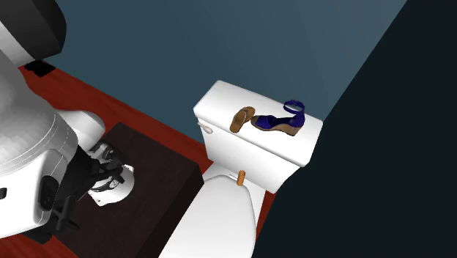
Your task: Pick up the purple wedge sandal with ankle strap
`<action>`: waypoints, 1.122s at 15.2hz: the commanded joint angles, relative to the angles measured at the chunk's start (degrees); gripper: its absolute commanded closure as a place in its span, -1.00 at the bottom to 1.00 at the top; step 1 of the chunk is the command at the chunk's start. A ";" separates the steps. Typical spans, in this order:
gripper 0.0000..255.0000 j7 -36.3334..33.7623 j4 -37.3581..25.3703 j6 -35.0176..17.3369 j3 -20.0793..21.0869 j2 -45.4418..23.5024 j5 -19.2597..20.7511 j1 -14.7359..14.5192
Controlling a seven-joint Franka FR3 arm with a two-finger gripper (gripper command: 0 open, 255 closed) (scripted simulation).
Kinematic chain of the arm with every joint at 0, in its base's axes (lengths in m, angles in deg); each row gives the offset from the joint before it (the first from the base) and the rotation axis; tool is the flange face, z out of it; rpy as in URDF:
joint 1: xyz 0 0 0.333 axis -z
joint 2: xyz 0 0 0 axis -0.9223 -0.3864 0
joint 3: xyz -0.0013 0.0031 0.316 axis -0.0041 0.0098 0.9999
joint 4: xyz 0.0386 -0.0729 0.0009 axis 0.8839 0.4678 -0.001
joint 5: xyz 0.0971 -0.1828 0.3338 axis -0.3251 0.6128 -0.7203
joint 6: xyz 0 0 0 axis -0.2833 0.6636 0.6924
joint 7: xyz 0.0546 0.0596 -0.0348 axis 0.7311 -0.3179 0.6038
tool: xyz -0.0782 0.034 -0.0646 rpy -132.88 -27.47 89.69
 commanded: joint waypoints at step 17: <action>-1.00 -17.39 7.79 -23.02 15.69 -9.19 -10.64 -6.31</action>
